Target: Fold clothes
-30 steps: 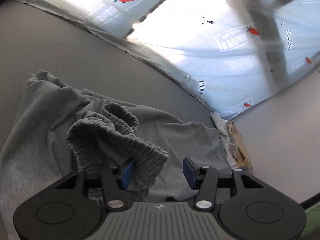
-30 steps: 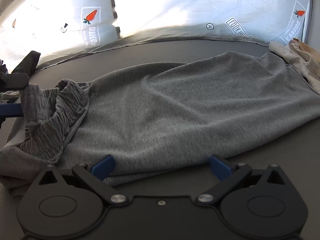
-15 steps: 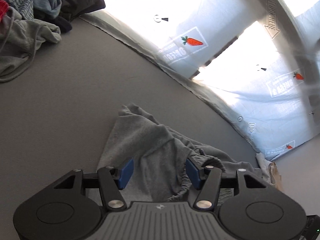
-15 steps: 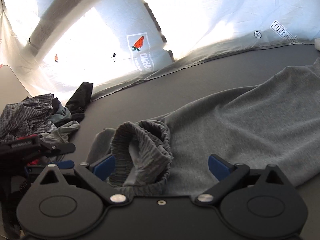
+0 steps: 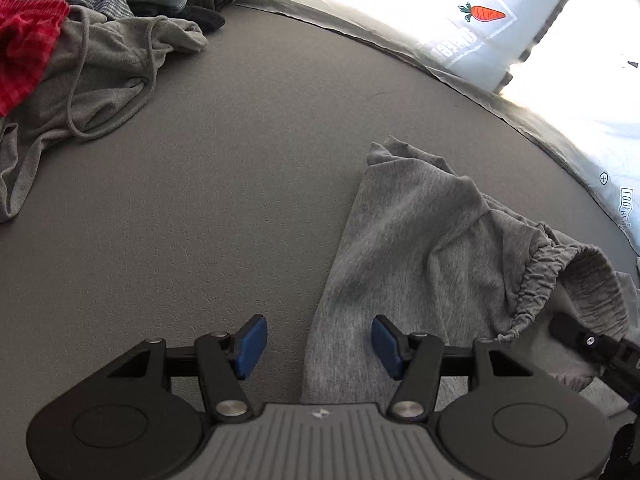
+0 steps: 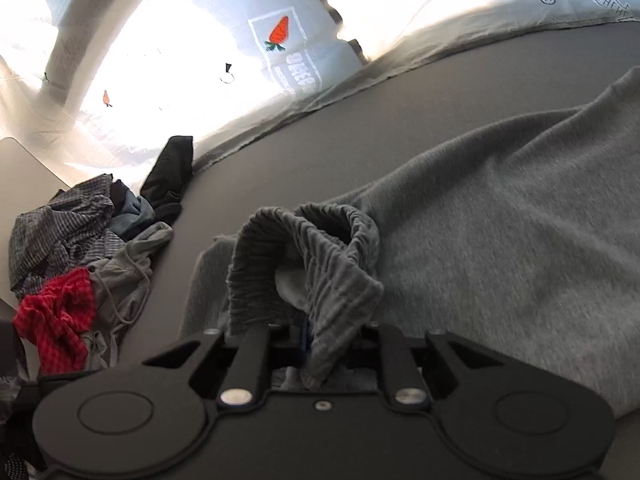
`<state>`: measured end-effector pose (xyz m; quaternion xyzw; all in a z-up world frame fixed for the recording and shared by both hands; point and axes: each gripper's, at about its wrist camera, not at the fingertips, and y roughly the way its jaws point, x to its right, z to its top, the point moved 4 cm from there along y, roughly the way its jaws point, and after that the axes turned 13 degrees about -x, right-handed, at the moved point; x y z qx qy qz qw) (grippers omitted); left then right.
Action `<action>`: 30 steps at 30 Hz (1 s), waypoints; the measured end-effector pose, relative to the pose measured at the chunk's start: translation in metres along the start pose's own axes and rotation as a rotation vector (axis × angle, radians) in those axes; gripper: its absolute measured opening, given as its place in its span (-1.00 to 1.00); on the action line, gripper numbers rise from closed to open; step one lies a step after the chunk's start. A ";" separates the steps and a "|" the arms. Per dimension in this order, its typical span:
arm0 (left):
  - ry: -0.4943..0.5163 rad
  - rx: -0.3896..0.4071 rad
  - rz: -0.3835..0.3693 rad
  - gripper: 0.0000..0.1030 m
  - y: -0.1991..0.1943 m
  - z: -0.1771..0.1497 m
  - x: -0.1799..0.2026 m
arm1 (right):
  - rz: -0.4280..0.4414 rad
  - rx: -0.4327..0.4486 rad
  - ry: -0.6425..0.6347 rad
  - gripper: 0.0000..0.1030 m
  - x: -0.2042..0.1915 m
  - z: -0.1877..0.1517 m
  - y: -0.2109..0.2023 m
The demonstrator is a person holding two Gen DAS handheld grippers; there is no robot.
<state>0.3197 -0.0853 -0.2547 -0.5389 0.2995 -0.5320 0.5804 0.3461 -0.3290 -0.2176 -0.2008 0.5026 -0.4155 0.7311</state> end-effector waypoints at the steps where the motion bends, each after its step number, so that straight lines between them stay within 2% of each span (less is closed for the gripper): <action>1: 0.013 0.005 0.005 0.15 -0.001 0.000 0.003 | 0.033 0.037 -0.005 -0.72 -0.001 0.004 -0.011; 3: 0.035 0.003 0.010 0.16 0.000 0.000 0.008 | 0.065 0.101 0.012 -0.72 0.003 0.012 -0.030; 5: 0.054 -0.004 0.015 0.16 0.003 -0.001 0.012 | 0.057 0.151 0.062 -0.69 0.016 0.018 -0.044; 6: 0.063 -0.011 0.017 0.16 0.004 -0.001 0.013 | 0.017 0.147 0.080 -0.63 0.025 0.017 -0.043; 7: 0.071 -0.019 0.019 0.16 0.007 -0.001 0.015 | -0.065 0.105 0.103 -0.31 0.037 0.015 -0.037; 8: 0.080 -0.027 0.022 0.16 0.009 -0.002 0.017 | -0.156 0.050 0.119 0.12 0.047 0.012 -0.029; 10: 0.105 -0.038 0.040 0.16 0.012 -0.003 0.021 | -0.279 0.030 0.130 0.13 0.059 0.002 -0.028; 13: 0.127 -0.043 0.064 0.25 0.014 -0.005 0.023 | -0.323 0.131 0.140 0.14 0.055 -0.007 -0.048; 15: 0.127 -0.044 0.068 0.27 0.015 -0.005 0.022 | -0.327 0.154 0.013 0.16 0.032 -0.008 -0.048; 16: 0.126 -0.045 0.066 0.29 0.015 -0.005 0.022 | -0.328 0.164 -0.054 0.10 0.021 -0.008 -0.048; 17: 0.127 -0.045 0.066 0.30 0.015 -0.005 0.022 | -0.329 0.174 -0.121 -0.07 0.009 -0.009 -0.048; 19: 0.136 -0.047 0.070 0.36 0.016 -0.005 0.023 | -0.330 0.194 -0.254 -0.25 -0.015 -0.010 -0.049; 20: 0.141 -0.047 0.074 0.36 0.016 -0.005 0.025 | -0.309 0.166 -0.290 -0.31 -0.022 -0.012 -0.040; 23: 0.150 -0.047 0.078 0.40 0.016 -0.006 0.026 | -0.244 0.070 -0.369 -0.28 -0.037 -0.015 -0.015; 25: 0.154 -0.045 0.076 0.43 0.016 -0.007 0.025 | -0.262 0.024 -0.407 -0.19 -0.043 -0.019 0.000; 26: 0.156 -0.043 0.075 0.43 0.016 -0.007 0.025 | -0.294 0.012 -0.429 -0.22 -0.043 -0.021 0.004; 27: 0.158 -0.043 0.076 0.43 0.016 -0.007 0.025 | -0.327 0.001 -0.451 -0.30 -0.042 -0.023 0.009; 28: 0.159 -0.042 0.077 0.43 0.016 -0.008 0.025 | -0.348 -0.002 -0.453 -0.68 -0.040 -0.023 0.008; 29: 0.160 -0.042 0.077 0.43 0.016 -0.008 0.025 | -0.346 0.005 -0.427 -0.86 -0.036 -0.020 0.004; 30: 0.160 -0.042 0.077 0.44 0.016 -0.008 0.025 | -0.348 0.028 -0.374 -0.86 -0.028 -0.017 -0.004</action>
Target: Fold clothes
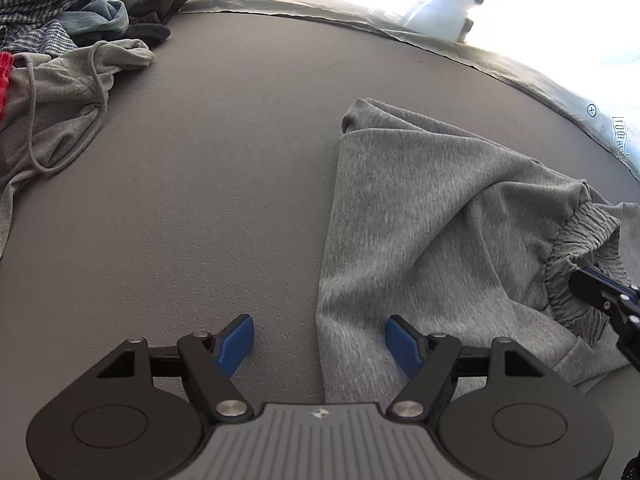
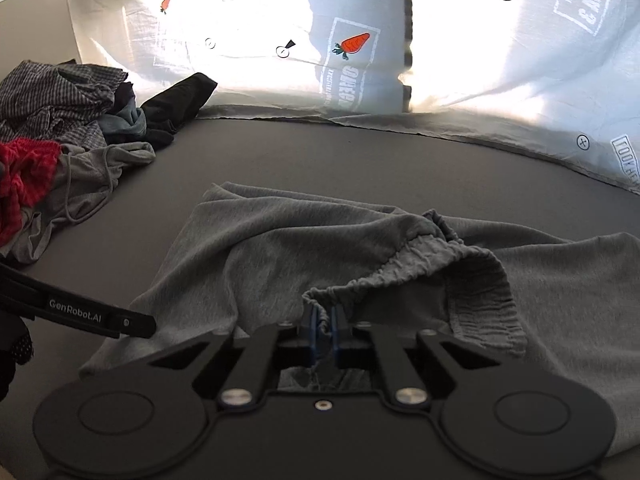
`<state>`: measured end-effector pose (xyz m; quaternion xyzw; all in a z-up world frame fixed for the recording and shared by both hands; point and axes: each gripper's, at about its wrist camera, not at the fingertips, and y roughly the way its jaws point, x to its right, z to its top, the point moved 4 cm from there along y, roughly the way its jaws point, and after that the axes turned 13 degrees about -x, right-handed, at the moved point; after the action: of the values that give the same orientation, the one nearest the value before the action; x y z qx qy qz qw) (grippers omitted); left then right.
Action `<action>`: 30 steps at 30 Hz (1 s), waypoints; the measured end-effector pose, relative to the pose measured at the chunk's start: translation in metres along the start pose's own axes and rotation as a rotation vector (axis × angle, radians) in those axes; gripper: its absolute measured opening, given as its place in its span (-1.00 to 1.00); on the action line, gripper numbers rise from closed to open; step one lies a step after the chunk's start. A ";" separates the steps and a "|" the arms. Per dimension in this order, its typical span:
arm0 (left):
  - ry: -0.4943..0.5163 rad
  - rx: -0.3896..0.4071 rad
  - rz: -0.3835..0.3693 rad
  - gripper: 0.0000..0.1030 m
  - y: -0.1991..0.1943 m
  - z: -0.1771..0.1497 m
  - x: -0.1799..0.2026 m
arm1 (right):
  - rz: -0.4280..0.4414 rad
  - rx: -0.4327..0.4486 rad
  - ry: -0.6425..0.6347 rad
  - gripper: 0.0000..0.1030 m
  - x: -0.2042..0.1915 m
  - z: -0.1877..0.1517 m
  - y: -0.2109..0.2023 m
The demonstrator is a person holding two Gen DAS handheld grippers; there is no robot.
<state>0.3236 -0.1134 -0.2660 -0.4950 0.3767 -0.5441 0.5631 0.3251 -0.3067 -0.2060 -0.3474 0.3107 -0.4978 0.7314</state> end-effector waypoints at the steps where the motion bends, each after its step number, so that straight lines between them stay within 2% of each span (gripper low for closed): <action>1: 0.001 -0.001 0.000 0.45 0.000 0.000 0.000 | -0.007 0.014 0.059 -0.89 0.011 -0.001 -0.005; 3: 0.005 -0.002 -0.001 0.49 0.001 0.000 0.001 | -0.039 0.028 0.159 -0.90 0.033 -0.004 -0.013; 4: 0.010 -0.003 0.000 0.54 0.001 0.000 0.002 | -0.083 0.015 0.203 -0.90 0.047 -0.010 -0.013; 7: 0.032 -0.008 0.010 0.65 0.003 0.001 0.007 | -0.140 -0.047 0.298 -0.90 0.074 -0.029 -0.007; 9: 0.047 -0.010 0.026 0.65 0.004 0.001 0.010 | -0.171 -0.034 0.345 -0.84 0.081 -0.036 -0.012; 10: 0.051 -0.011 0.030 0.65 0.004 0.001 0.010 | -0.186 -0.026 0.369 -0.72 0.085 -0.039 -0.015; 11: 0.048 -0.010 0.026 0.65 0.004 0.001 0.010 | -0.179 -0.009 0.388 -0.48 0.087 -0.040 -0.017; 13: 0.038 -0.009 0.015 0.65 0.003 0.001 0.008 | -0.147 0.036 0.422 -0.17 0.089 -0.040 -0.023; 15: 0.037 -0.010 0.014 0.65 0.004 0.001 0.008 | -0.108 0.048 0.428 -0.15 0.088 -0.038 -0.022; 17: 0.046 -0.012 0.025 0.65 0.005 0.001 0.010 | -0.087 0.021 0.417 -0.11 0.083 -0.037 -0.013; 19: 0.052 -0.014 0.035 0.65 0.005 0.001 0.011 | -0.134 -0.058 0.365 -0.11 0.076 -0.039 0.004; 20: 0.051 -0.016 0.039 0.65 0.005 0.001 0.011 | -0.150 -0.071 0.341 -0.11 0.073 -0.042 0.008; 25: 0.009 -0.030 0.045 0.68 0.002 -0.003 0.007 | -0.153 -0.024 0.340 0.05 0.079 -0.044 -0.007; 30: -0.012 0.009 0.094 0.68 -0.011 -0.009 0.015 | -0.191 0.029 0.383 0.03 0.107 -0.060 -0.031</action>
<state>0.3140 -0.1290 -0.2552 -0.4776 0.3936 -0.5156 0.5926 0.2945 -0.4275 -0.2266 -0.2635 0.4026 -0.6263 0.6134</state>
